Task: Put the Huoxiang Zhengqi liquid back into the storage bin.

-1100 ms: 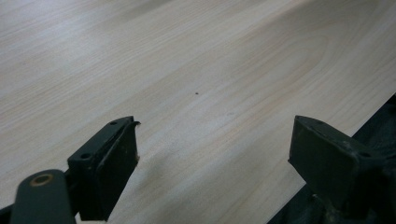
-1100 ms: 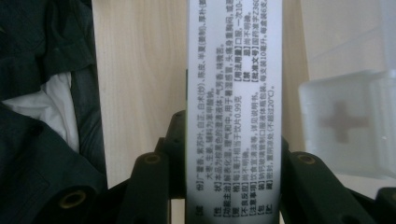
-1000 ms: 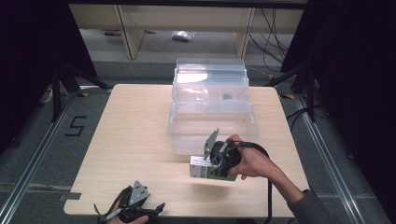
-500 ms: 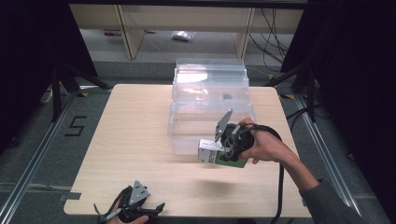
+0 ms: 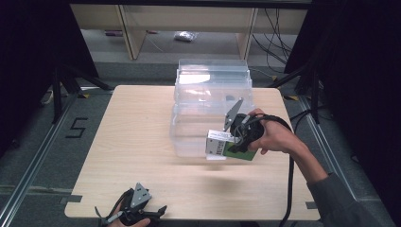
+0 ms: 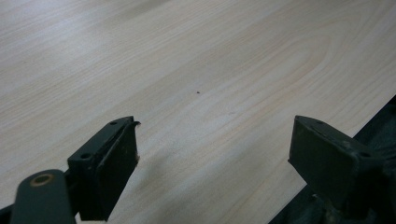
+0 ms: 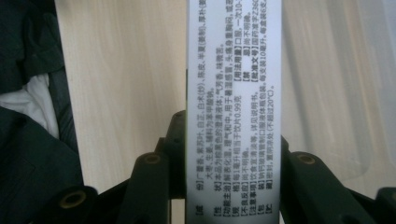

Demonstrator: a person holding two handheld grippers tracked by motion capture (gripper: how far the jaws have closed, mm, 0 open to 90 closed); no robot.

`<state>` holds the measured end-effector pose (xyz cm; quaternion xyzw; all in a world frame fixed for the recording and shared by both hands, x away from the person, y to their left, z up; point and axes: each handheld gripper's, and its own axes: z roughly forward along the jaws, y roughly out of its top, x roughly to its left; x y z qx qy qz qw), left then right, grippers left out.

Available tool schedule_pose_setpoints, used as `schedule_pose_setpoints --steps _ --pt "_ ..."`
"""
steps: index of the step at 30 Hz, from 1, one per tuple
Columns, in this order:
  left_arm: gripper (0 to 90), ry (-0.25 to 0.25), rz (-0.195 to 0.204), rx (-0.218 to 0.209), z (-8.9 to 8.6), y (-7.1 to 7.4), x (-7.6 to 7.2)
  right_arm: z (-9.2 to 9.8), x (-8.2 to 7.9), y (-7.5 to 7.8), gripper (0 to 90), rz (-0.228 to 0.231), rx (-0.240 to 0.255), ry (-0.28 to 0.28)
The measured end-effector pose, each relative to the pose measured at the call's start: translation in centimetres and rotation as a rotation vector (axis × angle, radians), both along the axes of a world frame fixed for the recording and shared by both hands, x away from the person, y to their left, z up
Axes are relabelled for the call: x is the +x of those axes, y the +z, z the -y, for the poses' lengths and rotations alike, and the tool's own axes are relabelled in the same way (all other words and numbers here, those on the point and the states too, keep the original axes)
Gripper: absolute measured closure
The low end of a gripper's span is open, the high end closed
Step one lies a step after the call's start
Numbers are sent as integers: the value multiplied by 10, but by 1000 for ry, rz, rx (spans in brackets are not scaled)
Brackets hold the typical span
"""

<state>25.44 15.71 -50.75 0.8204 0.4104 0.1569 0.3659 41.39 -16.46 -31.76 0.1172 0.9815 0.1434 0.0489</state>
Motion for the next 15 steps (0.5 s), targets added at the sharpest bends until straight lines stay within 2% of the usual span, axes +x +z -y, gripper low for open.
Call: schedule_pose_setpoints --steps 2,3,5,6,7,8,9,13,14,15 --pt "149 -8 -1 13 -1 1 0 3 7 3 651 12 -7 7" --pt "148 -1 1 1 0 0 0 3 8 4 650 6 -1 -16" --pt "148 -13 0 35 -2 1 1 6 15 6 651 1 9 0" --pt "148 -12 0 35 -2 1 1 7 17 8 651 3 7 -12" --pt "149 -12 0 35 -2 1 1 7 20 9 651 6 10 0" --pt "148 -13 0 35 -2 1 1 8 21 11 651 4 8 -30" --pt "149 -15 0 37 -3 1 1 10 28 14 652 6 13 -17" --pt "148 -16 -3 38 -3 1 2 12 35 18 652 22 18 -18" --pt "148 -15 0 36 -3 1 1 14 38 19 652 19 18 -40" --pt "149 -14 -1 38 -3 0 2 15 43 20 652 24 21 -36"
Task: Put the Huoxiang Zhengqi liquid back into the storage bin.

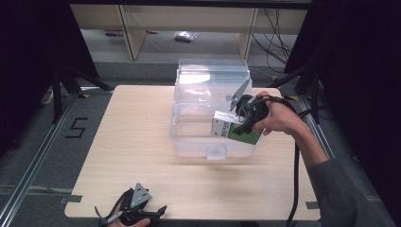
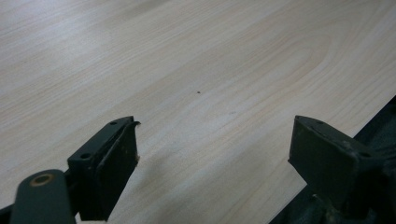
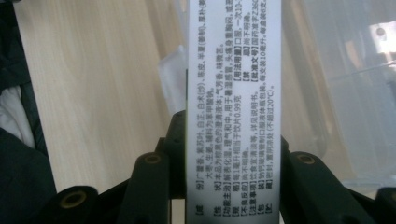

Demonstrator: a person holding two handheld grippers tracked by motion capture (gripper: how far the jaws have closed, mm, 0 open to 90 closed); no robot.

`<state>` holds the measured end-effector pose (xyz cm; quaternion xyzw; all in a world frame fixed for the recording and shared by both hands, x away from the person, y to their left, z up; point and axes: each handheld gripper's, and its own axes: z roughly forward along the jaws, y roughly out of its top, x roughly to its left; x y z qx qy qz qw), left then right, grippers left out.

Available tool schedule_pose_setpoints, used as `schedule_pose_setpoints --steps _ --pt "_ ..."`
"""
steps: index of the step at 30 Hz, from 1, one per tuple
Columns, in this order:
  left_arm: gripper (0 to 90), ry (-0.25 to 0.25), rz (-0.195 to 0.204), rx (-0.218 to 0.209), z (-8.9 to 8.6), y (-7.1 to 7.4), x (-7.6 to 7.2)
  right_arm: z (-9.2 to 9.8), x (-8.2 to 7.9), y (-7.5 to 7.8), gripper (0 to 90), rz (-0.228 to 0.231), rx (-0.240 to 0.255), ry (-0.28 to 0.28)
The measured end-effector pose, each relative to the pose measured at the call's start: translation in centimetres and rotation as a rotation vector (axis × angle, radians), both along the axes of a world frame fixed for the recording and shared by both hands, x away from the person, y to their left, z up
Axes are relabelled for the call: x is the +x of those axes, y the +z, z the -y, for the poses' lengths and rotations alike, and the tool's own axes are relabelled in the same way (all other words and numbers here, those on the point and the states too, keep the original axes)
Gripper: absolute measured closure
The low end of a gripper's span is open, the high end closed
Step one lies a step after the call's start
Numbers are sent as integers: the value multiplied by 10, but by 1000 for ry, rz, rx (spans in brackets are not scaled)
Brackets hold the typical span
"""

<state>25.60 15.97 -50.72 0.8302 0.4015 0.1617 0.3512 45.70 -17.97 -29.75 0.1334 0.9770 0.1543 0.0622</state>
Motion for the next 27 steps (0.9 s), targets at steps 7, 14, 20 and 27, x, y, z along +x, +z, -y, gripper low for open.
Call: schedule_pose_setpoints --steps 7,14,20,27 --pt "149 -1 -5 -6 0 0 0 6 15 -2 652 -7 13 -47" --pt "148 -3 -6 0 0 0 0 9 35 -13 652 -5 -7 -37" --pt "148 -3 -2 -4 0 0 0 10 50 -25 652 -9 -20 -47" --pt "149 -4 -6 0 0 0 0 9 63 -38 651 -15 -31 -40"
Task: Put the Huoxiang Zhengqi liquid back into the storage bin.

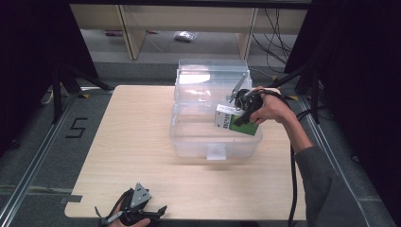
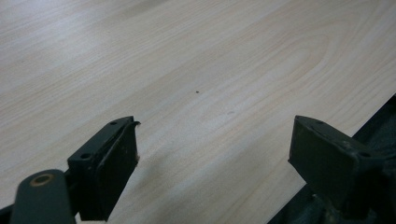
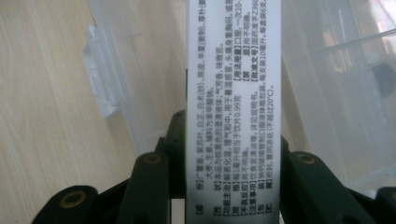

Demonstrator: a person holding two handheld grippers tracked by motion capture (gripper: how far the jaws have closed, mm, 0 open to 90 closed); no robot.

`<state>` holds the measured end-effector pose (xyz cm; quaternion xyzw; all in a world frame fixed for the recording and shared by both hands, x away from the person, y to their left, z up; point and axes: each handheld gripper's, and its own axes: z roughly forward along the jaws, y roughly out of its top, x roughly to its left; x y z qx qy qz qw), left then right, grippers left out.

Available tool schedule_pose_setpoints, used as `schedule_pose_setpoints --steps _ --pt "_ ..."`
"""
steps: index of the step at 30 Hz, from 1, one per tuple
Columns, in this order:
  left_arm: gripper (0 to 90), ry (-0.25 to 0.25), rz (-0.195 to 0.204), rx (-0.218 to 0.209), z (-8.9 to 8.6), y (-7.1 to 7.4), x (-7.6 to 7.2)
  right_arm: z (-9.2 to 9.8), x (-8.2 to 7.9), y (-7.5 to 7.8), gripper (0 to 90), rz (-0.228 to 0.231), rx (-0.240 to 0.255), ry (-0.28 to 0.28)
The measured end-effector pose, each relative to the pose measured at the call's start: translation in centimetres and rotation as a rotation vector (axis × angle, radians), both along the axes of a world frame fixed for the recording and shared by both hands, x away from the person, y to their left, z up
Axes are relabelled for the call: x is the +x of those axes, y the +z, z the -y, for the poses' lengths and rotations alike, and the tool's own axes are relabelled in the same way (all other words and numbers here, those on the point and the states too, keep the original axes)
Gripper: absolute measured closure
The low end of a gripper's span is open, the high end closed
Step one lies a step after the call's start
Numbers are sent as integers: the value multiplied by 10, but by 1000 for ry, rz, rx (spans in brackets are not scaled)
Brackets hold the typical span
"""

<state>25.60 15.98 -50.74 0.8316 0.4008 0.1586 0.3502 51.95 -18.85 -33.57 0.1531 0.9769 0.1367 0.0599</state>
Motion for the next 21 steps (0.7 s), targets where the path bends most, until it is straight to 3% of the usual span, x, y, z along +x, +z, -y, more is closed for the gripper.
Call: schedule_pose_setpoints --steps 10,12,21 --pt "148 17 10 -14 2 -1 0 5 8 -23 651 -34 -15 -8" --pt "149 -8 -13 -4 0 1 0 8 10 -29 651 -46 -12 -13" --pt "148 1 -12 -17 1 0 0 12 13 -41 650 -60 -29 -28"
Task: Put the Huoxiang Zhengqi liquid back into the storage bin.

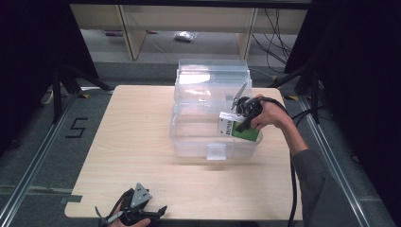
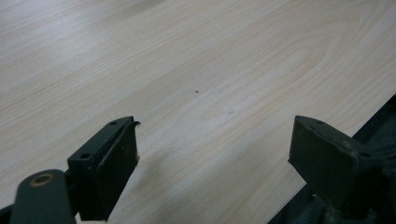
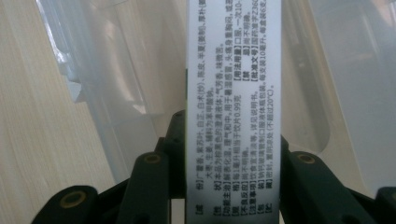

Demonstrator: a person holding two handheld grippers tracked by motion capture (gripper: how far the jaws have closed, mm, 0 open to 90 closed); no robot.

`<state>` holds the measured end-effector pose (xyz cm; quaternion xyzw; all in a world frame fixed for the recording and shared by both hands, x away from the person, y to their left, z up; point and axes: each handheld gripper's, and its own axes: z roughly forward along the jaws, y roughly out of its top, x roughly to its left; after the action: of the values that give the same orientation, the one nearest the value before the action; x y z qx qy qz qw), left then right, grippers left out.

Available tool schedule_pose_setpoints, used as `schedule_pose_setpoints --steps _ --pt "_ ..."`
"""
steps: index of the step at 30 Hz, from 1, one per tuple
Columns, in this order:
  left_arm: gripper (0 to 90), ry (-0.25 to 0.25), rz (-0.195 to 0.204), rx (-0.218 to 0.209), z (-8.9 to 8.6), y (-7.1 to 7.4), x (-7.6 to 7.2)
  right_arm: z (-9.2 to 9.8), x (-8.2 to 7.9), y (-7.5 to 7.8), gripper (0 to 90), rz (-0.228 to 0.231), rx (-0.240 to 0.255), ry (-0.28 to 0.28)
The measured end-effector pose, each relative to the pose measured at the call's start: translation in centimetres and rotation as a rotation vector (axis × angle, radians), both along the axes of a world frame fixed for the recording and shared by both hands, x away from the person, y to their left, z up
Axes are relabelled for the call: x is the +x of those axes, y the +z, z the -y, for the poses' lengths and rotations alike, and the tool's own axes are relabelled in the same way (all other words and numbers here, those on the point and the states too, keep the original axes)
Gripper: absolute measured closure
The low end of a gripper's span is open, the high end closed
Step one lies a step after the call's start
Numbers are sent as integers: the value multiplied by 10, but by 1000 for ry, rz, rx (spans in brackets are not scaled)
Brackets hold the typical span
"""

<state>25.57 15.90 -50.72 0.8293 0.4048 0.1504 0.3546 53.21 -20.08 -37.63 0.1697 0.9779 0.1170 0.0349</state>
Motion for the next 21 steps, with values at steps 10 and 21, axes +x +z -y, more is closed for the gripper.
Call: schedule_pose_setpoints --steps 10,21 --pt "148 1 15 7 -1 0 0 -1 0 -10 649 -5 -10 8" --pt "148 17 24 2 1 -1 0 -4 1 -20 647 -5 -21 35"
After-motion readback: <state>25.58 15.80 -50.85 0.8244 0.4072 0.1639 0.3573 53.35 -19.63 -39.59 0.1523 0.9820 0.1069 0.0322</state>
